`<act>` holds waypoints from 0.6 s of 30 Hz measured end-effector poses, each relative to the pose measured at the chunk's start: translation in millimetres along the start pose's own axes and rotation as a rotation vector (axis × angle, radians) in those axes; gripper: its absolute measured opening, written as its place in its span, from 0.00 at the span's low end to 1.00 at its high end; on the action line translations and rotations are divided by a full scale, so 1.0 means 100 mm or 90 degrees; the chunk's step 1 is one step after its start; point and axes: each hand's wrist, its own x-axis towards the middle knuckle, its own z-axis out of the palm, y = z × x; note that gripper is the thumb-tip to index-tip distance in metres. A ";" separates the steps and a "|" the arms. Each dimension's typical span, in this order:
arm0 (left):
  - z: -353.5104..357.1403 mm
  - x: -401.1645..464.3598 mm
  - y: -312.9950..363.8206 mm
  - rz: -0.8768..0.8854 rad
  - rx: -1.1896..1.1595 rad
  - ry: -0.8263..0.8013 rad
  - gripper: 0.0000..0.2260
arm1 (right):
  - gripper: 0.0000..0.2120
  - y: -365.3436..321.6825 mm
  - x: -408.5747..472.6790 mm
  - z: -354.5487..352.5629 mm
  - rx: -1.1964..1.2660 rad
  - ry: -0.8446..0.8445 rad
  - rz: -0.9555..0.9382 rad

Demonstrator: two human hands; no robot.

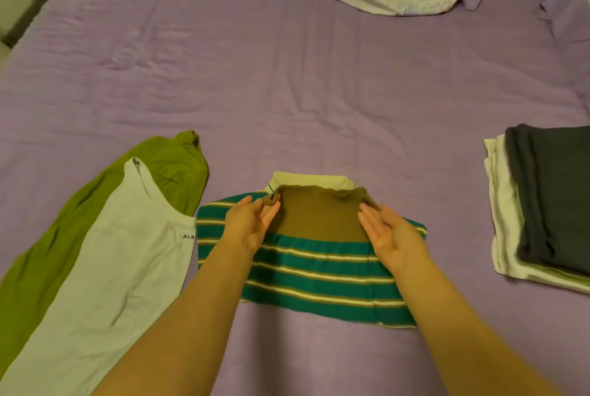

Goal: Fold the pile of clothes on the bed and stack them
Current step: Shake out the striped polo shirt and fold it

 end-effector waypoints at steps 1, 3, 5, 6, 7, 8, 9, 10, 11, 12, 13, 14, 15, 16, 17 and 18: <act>0.03 0.03 -0.02 0.014 0.025 -0.015 0.23 | 0.25 0.00 0.03 0.01 -0.025 -0.019 -0.025; 0.04 0.06 -0.11 0.019 0.068 -0.044 0.22 | 0.25 0.04 0.08 -0.03 -0.104 -0.044 -0.059; 0.00 0.05 -0.25 -0.018 0.112 -0.078 0.17 | 0.19 0.13 0.10 -0.10 -0.170 -0.087 -0.029; -0.02 0.05 -0.33 -0.042 0.139 -0.097 0.17 | 0.18 0.18 0.12 -0.12 -0.195 -0.104 -0.006; -0.04 0.06 -0.39 -0.060 0.164 -0.107 0.17 | 0.18 0.22 0.15 -0.14 -0.213 -0.112 0.007; -0.05 0.08 -0.44 -0.066 0.182 -0.111 0.18 | 0.19 0.24 0.19 -0.15 -0.220 -0.112 0.002; -0.05 0.11 -0.46 -0.057 0.200 -0.112 0.19 | 0.22 0.25 0.22 -0.15 -0.227 -0.106 -0.016; -0.04 0.14 -0.47 -0.036 0.231 -0.110 0.20 | 0.23 0.23 0.25 -0.14 -0.264 -0.098 -0.047; -0.01 0.17 -0.48 -0.007 0.287 -0.103 0.20 | 0.24 0.21 0.27 -0.13 -0.339 -0.088 -0.086; 0.02 0.18 -0.50 0.039 0.378 -0.092 0.21 | 0.24 0.18 0.26 -0.14 -0.452 -0.078 -0.132; 0.04 0.17 -0.53 0.111 0.508 -0.086 0.21 | 0.23 0.14 0.23 -0.17 -0.580 -0.073 -0.185; 0.06 0.15 -0.58 0.202 0.659 -0.092 0.20 | 0.23 0.11 0.20 -0.23 -0.705 -0.074 -0.243; 0.07 0.09 -0.64 0.281 0.783 -0.111 0.19 | 0.21 0.07 0.15 -0.30 -0.806 -0.070 -0.298; 0.08 0.01 -0.71 0.330 0.846 -0.133 0.17 | 0.20 0.03 0.09 -0.39 -0.873 -0.052 -0.341; 0.07 -0.06 -0.80 0.335 0.856 -0.158 0.15 | 0.19 0.01 0.03 -0.48 -0.909 -0.027 -0.377; 0.09 -0.14 -0.90 0.296 0.821 -0.190 0.13 | 0.19 -0.04 -0.03 -0.58 -0.927 0.007 -0.414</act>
